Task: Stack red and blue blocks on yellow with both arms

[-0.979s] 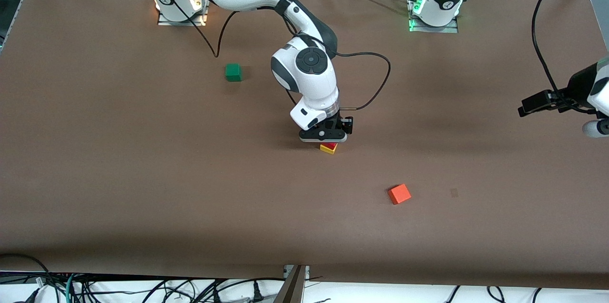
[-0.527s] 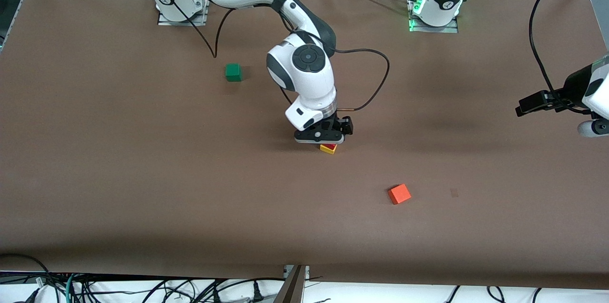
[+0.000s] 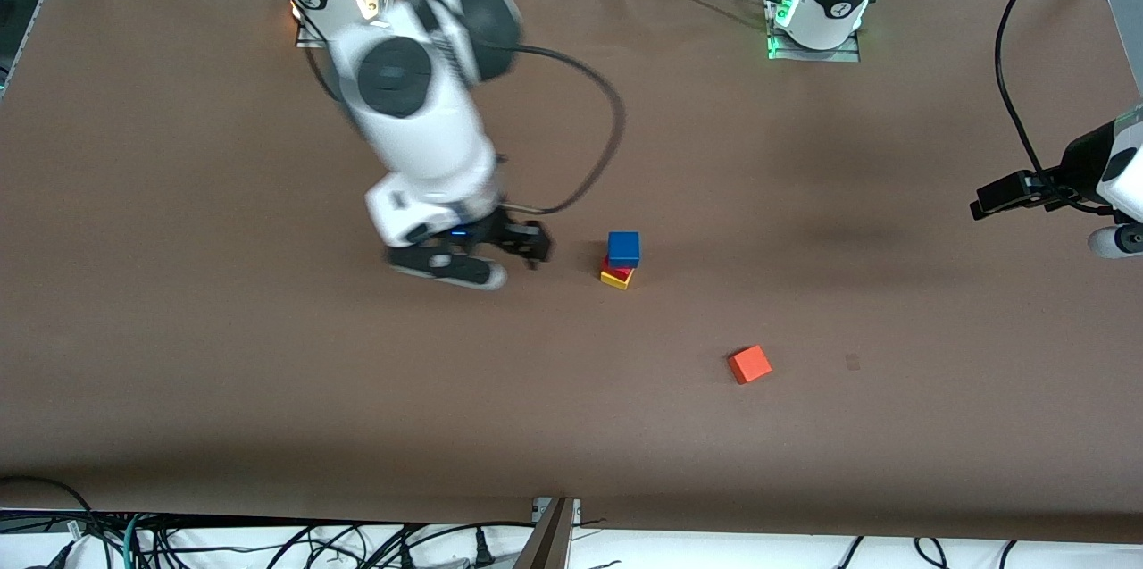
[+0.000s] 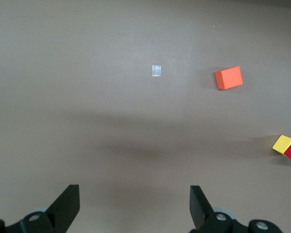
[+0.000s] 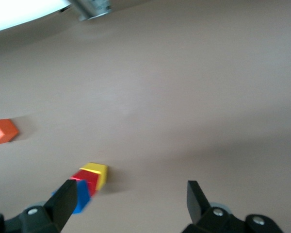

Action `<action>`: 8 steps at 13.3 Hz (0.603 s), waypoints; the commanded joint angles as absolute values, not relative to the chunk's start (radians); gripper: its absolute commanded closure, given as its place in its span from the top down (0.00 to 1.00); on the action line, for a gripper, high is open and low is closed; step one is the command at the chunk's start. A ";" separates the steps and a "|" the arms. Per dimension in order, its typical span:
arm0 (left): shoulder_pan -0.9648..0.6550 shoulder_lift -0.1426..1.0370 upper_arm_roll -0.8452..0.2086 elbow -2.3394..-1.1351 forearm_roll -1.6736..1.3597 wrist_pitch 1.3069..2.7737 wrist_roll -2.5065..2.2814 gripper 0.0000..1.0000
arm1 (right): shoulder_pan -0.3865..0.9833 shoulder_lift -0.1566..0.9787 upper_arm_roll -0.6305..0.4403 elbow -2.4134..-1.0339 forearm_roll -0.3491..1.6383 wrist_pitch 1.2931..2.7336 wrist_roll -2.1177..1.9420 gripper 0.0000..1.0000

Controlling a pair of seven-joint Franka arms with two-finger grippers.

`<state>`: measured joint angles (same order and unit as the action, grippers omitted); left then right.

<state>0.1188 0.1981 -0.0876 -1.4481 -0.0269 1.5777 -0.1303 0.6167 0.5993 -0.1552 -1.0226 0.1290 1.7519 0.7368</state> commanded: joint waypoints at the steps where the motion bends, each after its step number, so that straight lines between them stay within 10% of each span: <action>1: 0.120 0.193 -0.087 -1.443 -0.034 1.583 -0.109 1.00 | 0.586 0.384 -0.211 -1.234 0.163 1.677 0.573 1.00; 8: 0.110 0.193 -0.087 -1.430 -0.029 1.578 -0.106 1.00 | 0.575 0.141 -0.507 -1.390 0.184 1.404 0.162 1.00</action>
<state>0.1175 0.1981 -0.0898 -1.4433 -0.0269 1.5794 -0.1293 0.5617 0.1973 -0.4535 -1.3183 0.1671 1.4230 0.2440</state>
